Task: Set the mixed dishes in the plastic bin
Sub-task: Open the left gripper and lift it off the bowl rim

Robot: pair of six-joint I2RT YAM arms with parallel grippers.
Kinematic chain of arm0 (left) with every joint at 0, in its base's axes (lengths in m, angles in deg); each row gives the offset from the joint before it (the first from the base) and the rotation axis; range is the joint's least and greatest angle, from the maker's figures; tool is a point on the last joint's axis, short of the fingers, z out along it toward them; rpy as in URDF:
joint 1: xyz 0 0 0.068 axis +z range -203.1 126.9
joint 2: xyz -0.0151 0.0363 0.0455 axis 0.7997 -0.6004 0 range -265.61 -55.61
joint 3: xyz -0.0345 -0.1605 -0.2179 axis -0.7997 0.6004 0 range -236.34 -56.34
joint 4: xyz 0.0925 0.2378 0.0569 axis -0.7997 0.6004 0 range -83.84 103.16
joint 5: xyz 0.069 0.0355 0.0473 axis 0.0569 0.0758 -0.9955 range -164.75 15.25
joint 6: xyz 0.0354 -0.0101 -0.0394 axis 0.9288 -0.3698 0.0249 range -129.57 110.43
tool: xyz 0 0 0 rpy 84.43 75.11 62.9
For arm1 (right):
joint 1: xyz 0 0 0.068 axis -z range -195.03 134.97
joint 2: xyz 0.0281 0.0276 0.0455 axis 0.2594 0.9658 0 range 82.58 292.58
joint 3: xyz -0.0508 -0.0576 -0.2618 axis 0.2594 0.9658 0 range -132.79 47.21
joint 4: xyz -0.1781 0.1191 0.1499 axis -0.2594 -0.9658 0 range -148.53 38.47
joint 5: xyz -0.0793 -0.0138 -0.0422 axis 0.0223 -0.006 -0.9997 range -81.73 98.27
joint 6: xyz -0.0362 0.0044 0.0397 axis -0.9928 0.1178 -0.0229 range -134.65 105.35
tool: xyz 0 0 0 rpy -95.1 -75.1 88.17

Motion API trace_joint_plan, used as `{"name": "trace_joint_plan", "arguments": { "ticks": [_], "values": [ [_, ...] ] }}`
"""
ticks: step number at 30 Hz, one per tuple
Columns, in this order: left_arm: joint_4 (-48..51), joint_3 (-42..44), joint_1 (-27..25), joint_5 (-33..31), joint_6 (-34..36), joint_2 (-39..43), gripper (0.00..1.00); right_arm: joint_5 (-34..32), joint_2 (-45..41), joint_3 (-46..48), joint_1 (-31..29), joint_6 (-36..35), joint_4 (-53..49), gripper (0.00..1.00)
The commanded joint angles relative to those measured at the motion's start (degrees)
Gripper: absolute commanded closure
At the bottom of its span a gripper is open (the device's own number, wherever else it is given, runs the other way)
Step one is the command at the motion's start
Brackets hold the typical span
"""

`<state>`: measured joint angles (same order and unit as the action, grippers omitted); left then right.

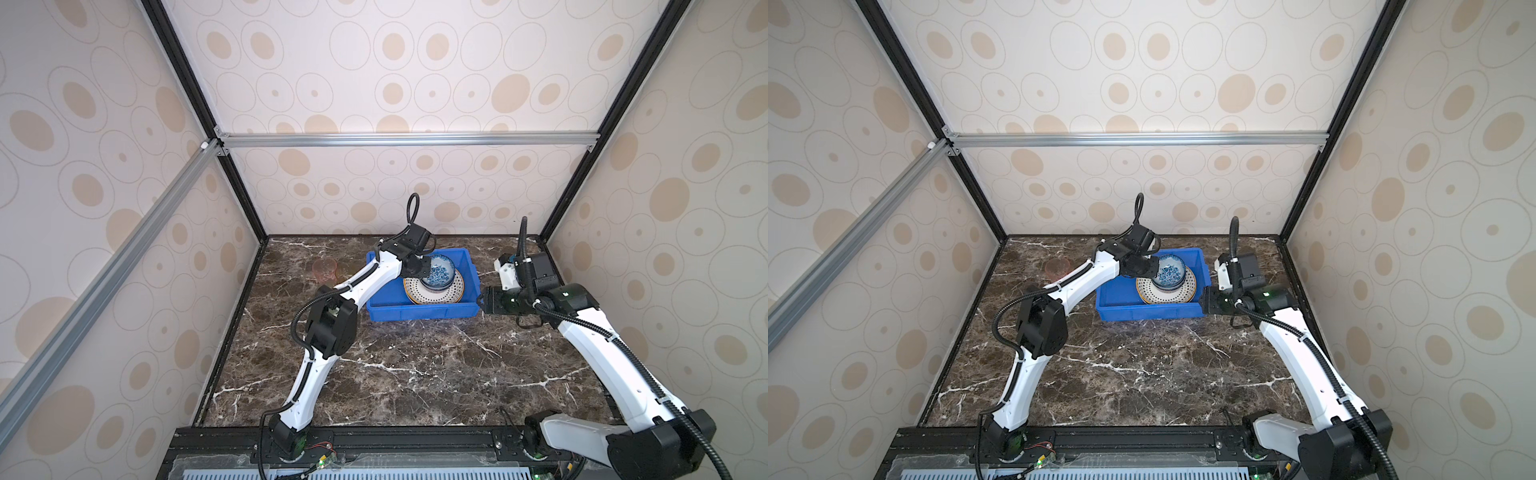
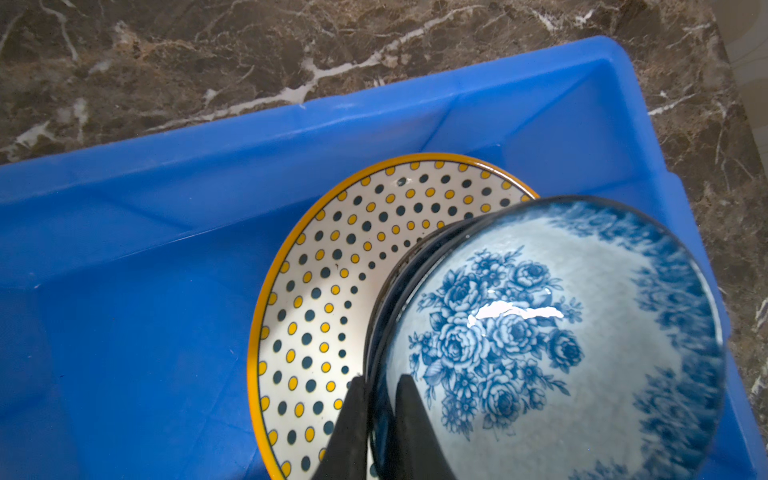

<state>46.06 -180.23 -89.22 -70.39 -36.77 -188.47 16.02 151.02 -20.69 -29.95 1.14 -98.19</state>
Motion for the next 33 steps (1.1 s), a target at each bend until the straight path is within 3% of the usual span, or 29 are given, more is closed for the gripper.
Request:
{"name": "trace_joint_plan", "arguments": {
  "ticks": [1, 13, 33],
  "values": [
    [2.46, -1.26, -0.62, -0.93, 0.30, 1.68, 0.85, 0.49, -0.51, 0.34, 0.14, 0.63, 0.52, 0.39],
    [3.54, -1.92, -0.61, -2.42, 0.74, 3.29, 0.85, 0.89, -0.77, 0.10, 0.14, 1.02, 0.60, 0.39],
    [4.88, -1.93, -0.70, -4.81, 2.08, 7.48, 0.76, 2.00, -0.77, 0.15, 0.14, 1.76, 1.17, 0.39]
  ]
}}
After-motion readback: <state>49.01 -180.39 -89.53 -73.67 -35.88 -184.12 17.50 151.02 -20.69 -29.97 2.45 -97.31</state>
